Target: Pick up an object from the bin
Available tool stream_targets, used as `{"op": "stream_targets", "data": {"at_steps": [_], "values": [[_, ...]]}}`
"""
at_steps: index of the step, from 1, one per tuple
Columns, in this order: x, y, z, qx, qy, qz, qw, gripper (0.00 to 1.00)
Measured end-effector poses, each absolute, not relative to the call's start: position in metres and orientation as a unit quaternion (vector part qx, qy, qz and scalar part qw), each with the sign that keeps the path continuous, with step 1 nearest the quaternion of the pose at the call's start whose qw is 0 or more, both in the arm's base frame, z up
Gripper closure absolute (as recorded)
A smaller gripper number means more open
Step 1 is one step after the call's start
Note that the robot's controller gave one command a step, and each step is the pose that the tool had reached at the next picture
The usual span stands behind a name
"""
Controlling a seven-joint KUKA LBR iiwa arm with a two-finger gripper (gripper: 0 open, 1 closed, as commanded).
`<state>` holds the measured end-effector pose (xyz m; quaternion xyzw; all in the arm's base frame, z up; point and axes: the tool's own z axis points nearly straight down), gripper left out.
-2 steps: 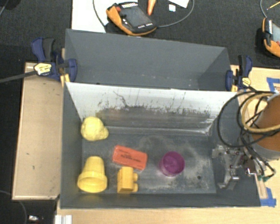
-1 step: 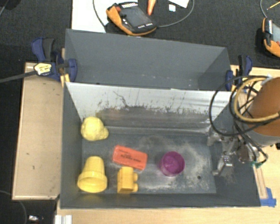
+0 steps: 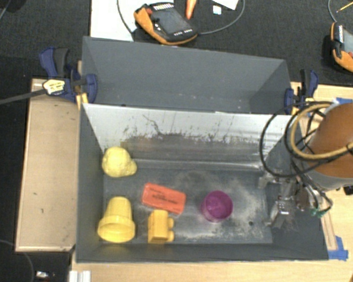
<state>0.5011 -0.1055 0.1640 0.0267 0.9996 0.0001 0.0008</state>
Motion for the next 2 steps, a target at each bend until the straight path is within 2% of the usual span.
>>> {"op": "stream_targets", "data": {"at_steps": [1, 2], "values": [[0.5225, -0.07, 0.1425, 0.127, 0.992, 0.0, 0.003, 0.0], [0.5197, -0.0646, 0.1359, 0.136, 0.991, 0.0, 0.006, 0.0]]}}
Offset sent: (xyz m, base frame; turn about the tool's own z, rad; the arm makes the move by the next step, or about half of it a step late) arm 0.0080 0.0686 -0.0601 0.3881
